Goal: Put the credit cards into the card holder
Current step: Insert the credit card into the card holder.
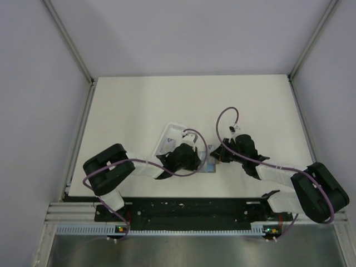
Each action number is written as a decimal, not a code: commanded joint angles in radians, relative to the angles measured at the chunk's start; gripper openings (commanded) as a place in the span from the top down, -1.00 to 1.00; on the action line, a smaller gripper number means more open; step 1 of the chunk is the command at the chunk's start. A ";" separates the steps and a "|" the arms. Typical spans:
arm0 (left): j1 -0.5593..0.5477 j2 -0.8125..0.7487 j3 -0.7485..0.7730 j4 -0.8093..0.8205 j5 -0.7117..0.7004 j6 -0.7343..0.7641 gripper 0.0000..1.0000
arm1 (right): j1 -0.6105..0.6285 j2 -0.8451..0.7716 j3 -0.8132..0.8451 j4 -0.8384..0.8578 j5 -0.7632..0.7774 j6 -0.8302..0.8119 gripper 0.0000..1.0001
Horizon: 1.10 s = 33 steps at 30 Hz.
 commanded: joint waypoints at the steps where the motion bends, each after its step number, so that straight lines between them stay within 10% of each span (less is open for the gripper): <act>1: 0.003 0.038 0.003 -0.216 0.008 0.035 1.00 | 0.015 0.008 0.022 0.070 -0.011 0.027 1.00; 33: 0.012 -0.325 0.115 -0.400 -0.050 0.138 1.00 | 0.118 -0.003 0.093 0.041 -0.117 0.073 1.00</act>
